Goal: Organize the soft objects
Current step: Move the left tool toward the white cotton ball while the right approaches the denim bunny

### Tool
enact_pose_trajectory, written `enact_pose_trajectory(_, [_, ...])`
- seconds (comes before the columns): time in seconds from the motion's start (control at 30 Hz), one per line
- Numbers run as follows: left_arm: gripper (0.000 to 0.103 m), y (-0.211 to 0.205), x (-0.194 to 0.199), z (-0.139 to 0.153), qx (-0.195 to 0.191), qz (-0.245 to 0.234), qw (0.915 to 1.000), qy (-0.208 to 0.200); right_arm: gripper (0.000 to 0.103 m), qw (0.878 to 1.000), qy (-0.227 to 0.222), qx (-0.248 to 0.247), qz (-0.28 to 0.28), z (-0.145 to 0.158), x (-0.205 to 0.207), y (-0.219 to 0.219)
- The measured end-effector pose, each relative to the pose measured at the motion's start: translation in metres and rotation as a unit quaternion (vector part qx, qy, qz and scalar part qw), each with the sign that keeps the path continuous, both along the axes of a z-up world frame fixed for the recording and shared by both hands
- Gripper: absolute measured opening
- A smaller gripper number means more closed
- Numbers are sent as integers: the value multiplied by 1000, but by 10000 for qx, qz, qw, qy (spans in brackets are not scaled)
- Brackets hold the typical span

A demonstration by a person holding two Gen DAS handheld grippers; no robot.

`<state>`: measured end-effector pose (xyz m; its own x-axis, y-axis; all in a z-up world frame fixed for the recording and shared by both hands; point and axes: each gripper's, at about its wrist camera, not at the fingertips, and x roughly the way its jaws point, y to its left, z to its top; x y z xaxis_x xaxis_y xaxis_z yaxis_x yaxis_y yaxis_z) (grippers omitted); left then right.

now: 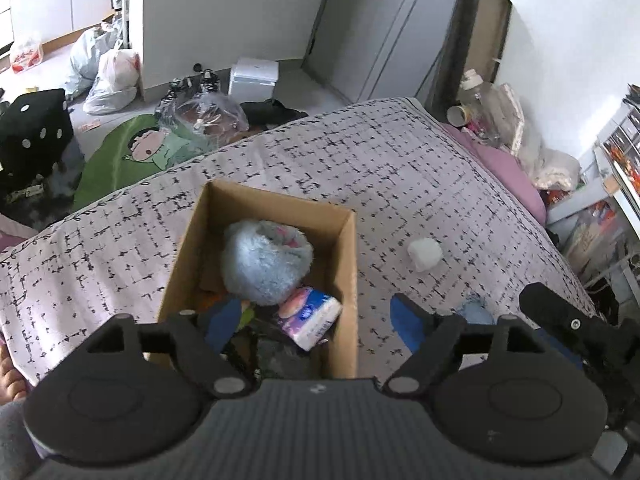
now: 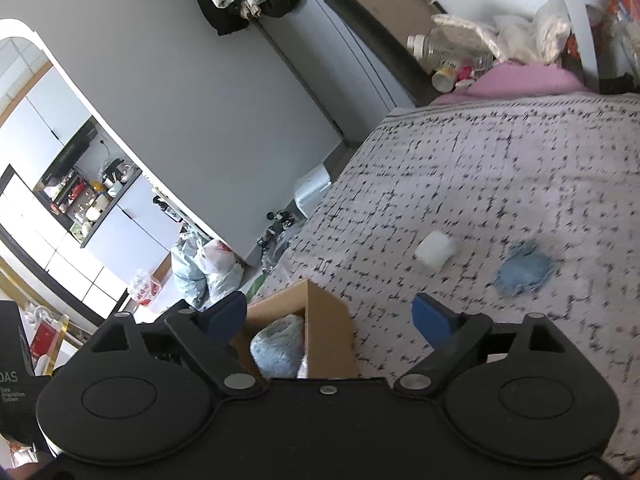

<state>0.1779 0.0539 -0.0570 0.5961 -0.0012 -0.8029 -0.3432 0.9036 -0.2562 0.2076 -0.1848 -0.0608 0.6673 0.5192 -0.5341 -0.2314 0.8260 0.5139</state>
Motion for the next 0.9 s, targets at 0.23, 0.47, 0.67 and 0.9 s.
enact_pose_trajectory(0.23, [88,-25,3,8,57,-112,9999,-18,96,9993,-220,-311,-67,15,1,-25])
enact_pose_trajectory(0.47, [96,-51,10,14,204,-257,9994,-102,97,9985,-400,-374,-39,27,6,-54])
enact_pose_trajectory(0.67, [103,-73,23,20,180,-316,9992,-147,103,9990,-311,-309,-128,27,16,-80])
enact_pose_trajectory(0.9, [103,-90,37,24,78,-431,9987,-263,103,9994,-25,-286,-206,20,34,-103])
